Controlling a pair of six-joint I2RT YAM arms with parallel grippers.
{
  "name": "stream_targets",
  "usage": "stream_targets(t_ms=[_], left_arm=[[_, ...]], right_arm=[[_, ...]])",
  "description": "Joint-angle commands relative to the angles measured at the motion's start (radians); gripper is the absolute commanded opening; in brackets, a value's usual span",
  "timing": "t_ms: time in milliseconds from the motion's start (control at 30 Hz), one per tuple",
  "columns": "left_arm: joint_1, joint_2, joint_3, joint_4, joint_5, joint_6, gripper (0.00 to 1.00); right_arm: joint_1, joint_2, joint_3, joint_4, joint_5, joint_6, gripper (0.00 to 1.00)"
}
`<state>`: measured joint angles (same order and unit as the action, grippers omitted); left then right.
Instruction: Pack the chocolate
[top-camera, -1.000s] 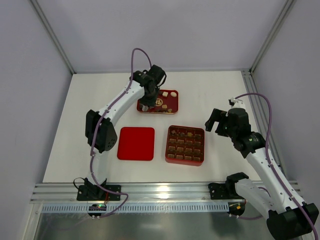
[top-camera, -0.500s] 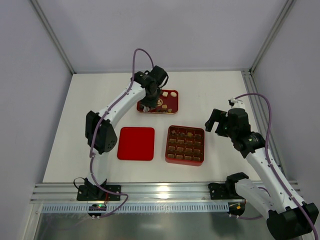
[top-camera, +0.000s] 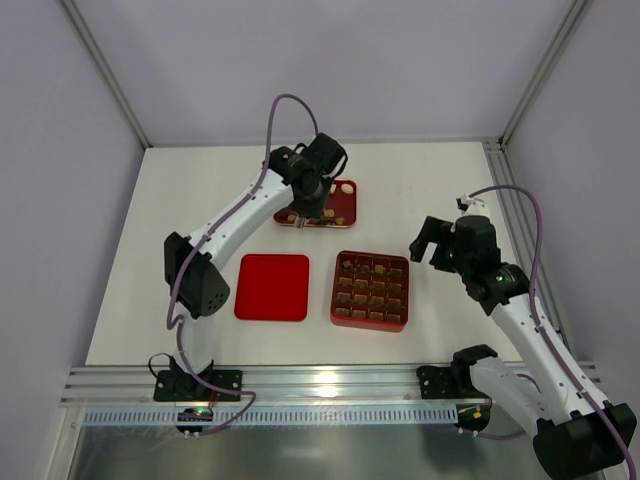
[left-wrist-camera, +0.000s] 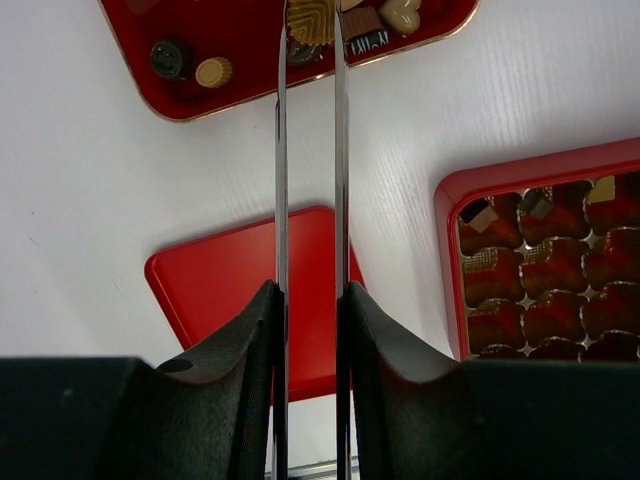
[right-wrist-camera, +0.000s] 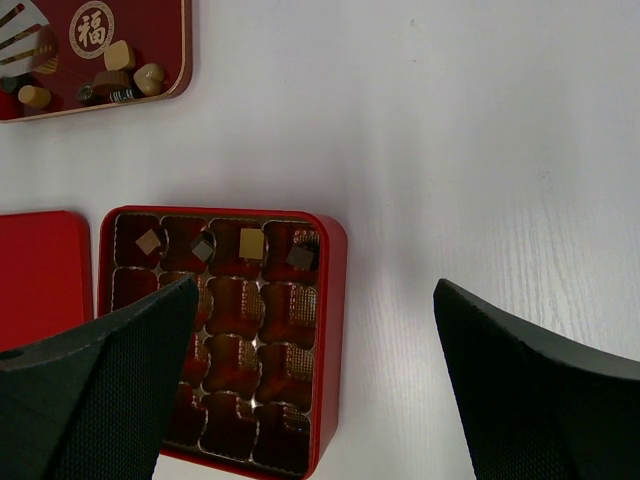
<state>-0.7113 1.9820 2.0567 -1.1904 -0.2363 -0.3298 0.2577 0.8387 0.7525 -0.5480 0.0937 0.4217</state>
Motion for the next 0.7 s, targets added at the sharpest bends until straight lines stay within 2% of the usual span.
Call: stream_targets(t_ms=[0, 667], left_arm=[[-0.031, -0.087, -0.01, -0.02, -0.023, -0.021, 0.28], [-0.29, -0.348, -0.299, -0.014, -0.044, -0.183, 0.28]], right_arm=[[-0.003, 0.007, -0.004, 0.04, 0.008, 0.006, 1.0], [-0.003, 0.01, -0.012, 0.053, 0.017, 0.034, 1.0]])
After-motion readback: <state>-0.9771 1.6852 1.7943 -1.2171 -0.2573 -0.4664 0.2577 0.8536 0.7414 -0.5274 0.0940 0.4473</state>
